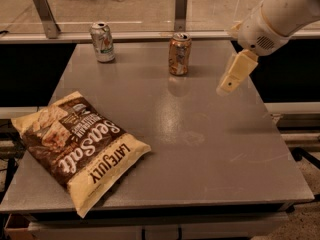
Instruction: Move orange can near brown chip bag
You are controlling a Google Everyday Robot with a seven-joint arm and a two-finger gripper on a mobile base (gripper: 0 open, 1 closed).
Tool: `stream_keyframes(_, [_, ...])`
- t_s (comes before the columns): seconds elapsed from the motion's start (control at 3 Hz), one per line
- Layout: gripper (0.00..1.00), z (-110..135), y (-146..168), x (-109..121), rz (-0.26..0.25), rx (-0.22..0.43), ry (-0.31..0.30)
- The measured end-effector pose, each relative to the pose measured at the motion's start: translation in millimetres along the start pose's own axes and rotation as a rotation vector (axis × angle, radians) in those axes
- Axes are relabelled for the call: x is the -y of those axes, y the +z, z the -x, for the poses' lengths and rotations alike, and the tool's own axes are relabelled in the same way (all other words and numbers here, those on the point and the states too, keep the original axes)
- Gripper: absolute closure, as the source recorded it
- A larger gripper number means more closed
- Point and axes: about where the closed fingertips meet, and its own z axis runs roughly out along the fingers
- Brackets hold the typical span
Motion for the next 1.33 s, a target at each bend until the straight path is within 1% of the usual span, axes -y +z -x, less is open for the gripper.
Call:
stream_keyframes(0.33, [0.00, 22.3, 39.1, 36.8, -0.010, 0.148, 0.051])
stream_keyframes(0.67, [0.00, 46.0, 76.0, 66.1, -0.011, 0.314, 0.122])
stream_keyframes(1.0, [0.00, 66.7, 105.1, 84.2, 0.001, 0.454, 0.193])
stream_keyframes(1.33, [0.00, 86.1, 125.1, 91.4, 0.039, 0.551, 0.254])
